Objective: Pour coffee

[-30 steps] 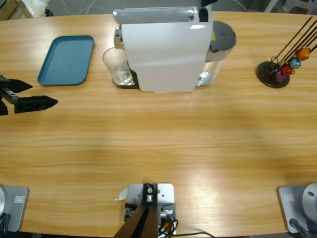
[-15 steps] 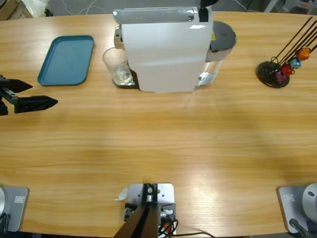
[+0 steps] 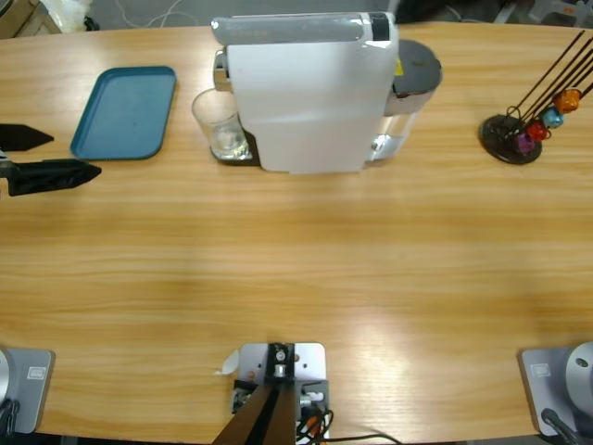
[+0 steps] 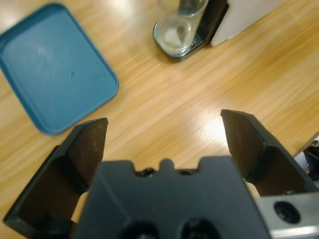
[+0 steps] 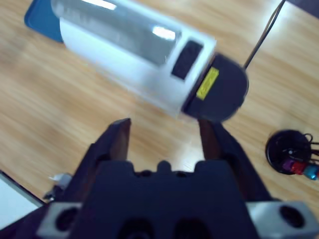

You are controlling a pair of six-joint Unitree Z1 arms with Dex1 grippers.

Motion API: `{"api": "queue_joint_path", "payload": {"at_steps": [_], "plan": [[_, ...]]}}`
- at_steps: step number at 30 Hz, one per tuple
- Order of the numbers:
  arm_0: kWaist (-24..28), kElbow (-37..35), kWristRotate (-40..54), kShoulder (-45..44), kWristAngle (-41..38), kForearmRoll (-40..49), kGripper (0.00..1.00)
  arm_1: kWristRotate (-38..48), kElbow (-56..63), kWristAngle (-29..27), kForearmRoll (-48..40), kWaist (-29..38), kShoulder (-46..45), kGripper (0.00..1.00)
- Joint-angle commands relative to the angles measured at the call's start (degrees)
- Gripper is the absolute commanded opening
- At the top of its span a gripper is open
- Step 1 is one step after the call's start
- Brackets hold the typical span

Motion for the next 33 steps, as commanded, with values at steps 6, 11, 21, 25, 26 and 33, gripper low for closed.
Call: {"api": "queue_joint_path", "payload": {"at_steps": [6,11,21,25,26,33], "plan": [[-0.5,-4.3,3.6,6.1,-3.2,-8.0,1.0,-0.1,36.7,0.5,-28.3,0.8,-21.3,1.0],[-0.5,-6.2,4.5,10.2,-4.3,-8.1,1.0,-0.1,38.1,0.8,-28.9,1.2,-20.6,1.0],[-0.6,-2.5,4.5,7.8,-4.2,-8.0,1.0,-0.1,38.9,1.7,-35.9,1.2,-16.5,1.0],[-0.7,-1.9,4.5,7.4,-4.2,-8.0,1.0,-0.1,39.7,1.9,-35.6,1.3,-17.3,1.0],[-0.8,-1.8,4.5,7.1,-4.2,-8.0,1.0,-0.1,39.7,1.8,-35.6,1.3,-17.6,1.0],[-0.8,-1.0,4.3,5.5,-4.2,-7.9,1.0,-0.1,34.9,1.3,-36.5,1.3,-16.6,1.0]]}}
